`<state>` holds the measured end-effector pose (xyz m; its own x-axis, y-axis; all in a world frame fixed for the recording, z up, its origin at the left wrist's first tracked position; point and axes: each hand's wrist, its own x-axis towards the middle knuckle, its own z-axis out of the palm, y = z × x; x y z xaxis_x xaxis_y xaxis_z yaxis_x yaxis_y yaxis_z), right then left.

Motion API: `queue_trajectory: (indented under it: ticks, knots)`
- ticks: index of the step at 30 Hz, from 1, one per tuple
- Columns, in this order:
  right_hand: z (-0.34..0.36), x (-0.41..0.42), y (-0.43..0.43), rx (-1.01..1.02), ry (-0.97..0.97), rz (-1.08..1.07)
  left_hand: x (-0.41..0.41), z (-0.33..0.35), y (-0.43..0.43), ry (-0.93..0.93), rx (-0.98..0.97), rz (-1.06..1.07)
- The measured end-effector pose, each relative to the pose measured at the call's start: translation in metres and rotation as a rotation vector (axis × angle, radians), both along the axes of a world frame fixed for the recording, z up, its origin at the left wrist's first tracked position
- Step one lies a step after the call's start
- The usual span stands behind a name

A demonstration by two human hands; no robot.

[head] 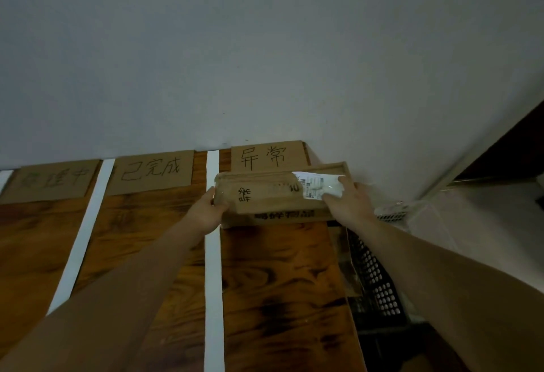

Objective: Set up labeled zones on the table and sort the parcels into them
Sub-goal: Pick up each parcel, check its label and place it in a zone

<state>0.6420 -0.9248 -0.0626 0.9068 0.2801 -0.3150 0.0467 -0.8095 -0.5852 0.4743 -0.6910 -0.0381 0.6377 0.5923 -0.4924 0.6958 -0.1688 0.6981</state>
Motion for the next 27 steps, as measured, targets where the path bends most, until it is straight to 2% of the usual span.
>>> queue_trajectory:
  ticks: [5,12,17,22,27]
  knots:
    - [0.034,-0.013,0.015,-0.12,-0.121,0.124,-0.026,0.026,0.015,0.053,0.06,-0.039]
    - [0.104,-0.089,0.102,-0.061,-0.232,0.412,-0.123,0.085,0.063,0.098,0.276,-0.056]
    - [0.148,-0.196,0.188,0.048,-0.237,0.6,-0.257,0.132,0.113,0.072,0.355,0.025]
    - [0.185,-0.334,0.282,0.062,-0.255,0.823,-0.41,0.172,0.166,0.036,0.505,0.18]
    - [0.211,-0.47,0.367,0.097,-0.3,0.996,-0.555,0.199,0.212,0.006,0.515,0.33]
